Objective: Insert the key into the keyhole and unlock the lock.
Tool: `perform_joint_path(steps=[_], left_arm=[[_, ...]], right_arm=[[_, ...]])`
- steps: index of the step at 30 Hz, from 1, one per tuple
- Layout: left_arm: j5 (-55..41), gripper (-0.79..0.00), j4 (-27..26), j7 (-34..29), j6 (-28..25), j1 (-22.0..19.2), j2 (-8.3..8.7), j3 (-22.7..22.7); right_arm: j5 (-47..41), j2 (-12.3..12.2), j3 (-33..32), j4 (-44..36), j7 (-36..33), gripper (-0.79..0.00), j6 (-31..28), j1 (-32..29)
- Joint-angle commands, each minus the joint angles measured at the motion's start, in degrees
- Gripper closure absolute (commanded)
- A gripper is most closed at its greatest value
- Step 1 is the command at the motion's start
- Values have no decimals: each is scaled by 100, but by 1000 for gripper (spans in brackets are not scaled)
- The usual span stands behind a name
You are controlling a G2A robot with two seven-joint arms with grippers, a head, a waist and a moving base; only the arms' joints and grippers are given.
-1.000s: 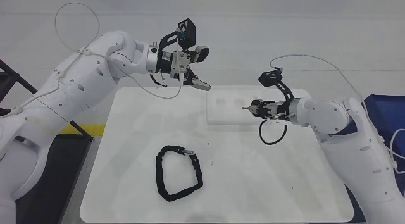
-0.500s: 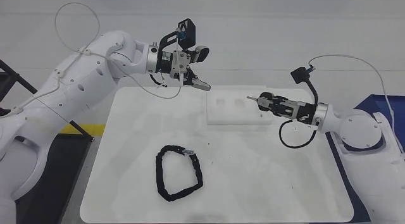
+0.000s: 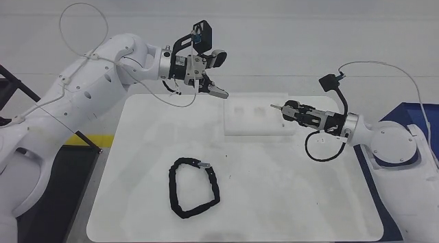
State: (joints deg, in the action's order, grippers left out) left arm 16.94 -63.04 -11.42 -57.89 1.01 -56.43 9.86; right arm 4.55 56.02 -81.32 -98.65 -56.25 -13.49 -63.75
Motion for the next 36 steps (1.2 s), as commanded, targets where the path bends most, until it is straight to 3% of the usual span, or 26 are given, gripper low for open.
perform_joint_path(steps=[1, 4, 10, 18, 25, 36], left_arm=[[115, -785, -70, -6, 208, 88, 12, 60], [587, -785, -239, -65, 545, 255, 64, 138], [1368, -785, -270, 446, 402, 852, 238, 336], [2103, -785, 145, 1204, 137, 1722, 374, 516], [2695, -785, 548, 1607, -11, 2196, 359, 503], [3116, -785, 953, 1696, -11, 2325, 188, -12]], right_arm=[[0, 0, 0, 0, 0, 0, 0, 0], [0, 0, 0, 0, 0, 0, 0, 0], [0, 0, 0, 0, 0, 0, 0, 0], [0, 0, 0, 0, 0, 0, 0, 0], [0, 0, 0, 0, 0, 0, 0, 0], [0, 0, 0, 0, 0, 0, 0, 0]])
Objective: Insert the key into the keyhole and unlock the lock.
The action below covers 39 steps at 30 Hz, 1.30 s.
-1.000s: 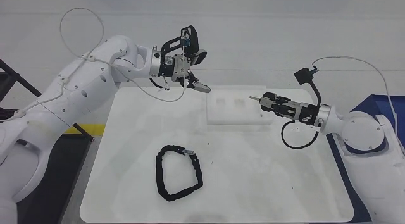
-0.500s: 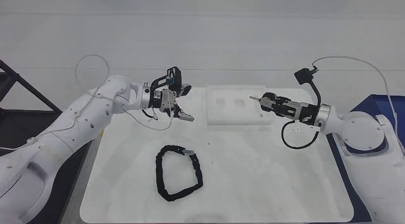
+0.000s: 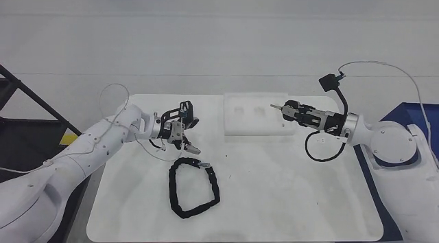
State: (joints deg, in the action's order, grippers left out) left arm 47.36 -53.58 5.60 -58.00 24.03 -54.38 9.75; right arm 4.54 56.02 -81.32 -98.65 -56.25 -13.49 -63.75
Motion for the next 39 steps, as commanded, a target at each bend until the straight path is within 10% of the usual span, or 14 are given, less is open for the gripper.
perform_joint_path(steps=[1, 22, 39], left_arm=[[135, -785, 9, -17, 0, 55, -35, -1], [211, -785, 1, 132, 204, 317, -73, 158], [3968, -785, 203, 3617, 584, 743, -96, 109]], right_arm=[[0, 0, 0, 0, 0, 0, 0, 0], [0, 0, 0, 0, 0, 0, 0, 0], [0, 0, 0, 0, 0, 0, 0, 0]])
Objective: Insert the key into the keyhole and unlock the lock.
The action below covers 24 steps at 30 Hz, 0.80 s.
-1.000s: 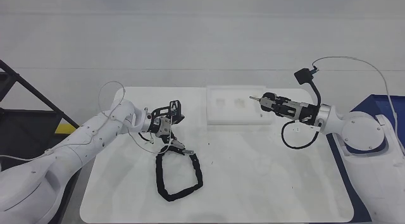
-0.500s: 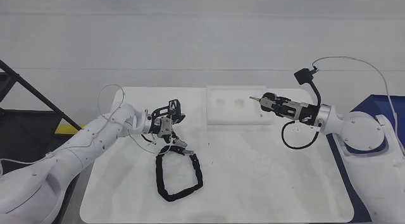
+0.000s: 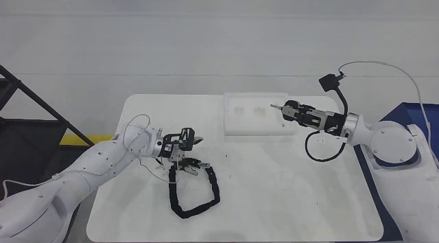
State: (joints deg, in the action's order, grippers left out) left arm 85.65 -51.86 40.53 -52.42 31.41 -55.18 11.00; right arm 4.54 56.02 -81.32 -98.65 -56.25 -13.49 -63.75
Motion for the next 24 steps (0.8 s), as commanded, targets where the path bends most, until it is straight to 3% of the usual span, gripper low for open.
perform_joint_path(steps=[1, 13, 20, 23, 24], left_arm=[[244, -785, 83, 225, 43, 10, -42, -35], [1110, -785, 545, 699, 704, 72, -343, -119], [1389, -785, 670, 756, 784, 77, -500, -125], [1451, -690, 743, 777, 752, 69, -562, -121], [1473, -591, 767, 775, 740, 65, -583, -120]], right_arm=[[0, 0, 0, 0, 0, 0, 0, 0], [0, 0, 0, 0, 0, 0, 0, 0], [0, 0, 0, 0, 0, 0, 0, 0], [0, 0, 0, 0, 0, 0, 0, 0], [0, 0, 0, 0, 0, 0, 0, 0]])
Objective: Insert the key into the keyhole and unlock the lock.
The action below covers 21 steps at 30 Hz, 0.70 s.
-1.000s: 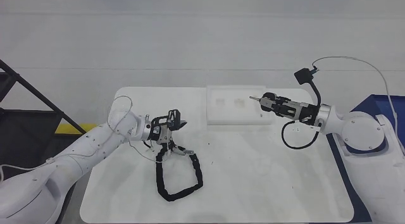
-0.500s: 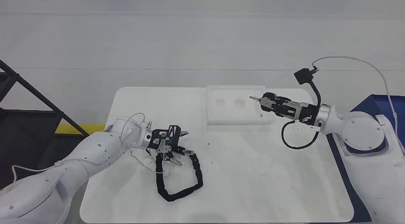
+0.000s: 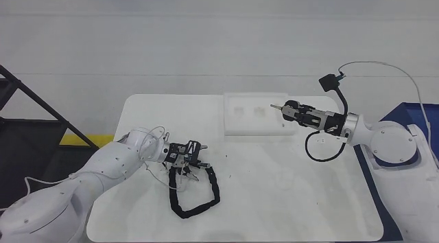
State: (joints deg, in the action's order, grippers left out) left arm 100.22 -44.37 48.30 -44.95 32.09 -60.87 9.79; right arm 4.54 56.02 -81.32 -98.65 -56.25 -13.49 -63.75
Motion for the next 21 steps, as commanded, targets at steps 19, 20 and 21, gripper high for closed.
perform_joint_path(steps=[19, 20, 21], left_arm=[[431, 0, 371, 420, -292, -102, -207, 41], [416, 0, 357, 496, -310, -109, -198, 59], [401, 0, 337, 563, -326, -118, -188, 78]], right_arm=[[0, 0, 0, 0, 0, 0, 0, 0], [0, 0, 0, 0, 0, 0, 0, 0], [0, 0, 0, 0, 0, 0, 0, 0]])
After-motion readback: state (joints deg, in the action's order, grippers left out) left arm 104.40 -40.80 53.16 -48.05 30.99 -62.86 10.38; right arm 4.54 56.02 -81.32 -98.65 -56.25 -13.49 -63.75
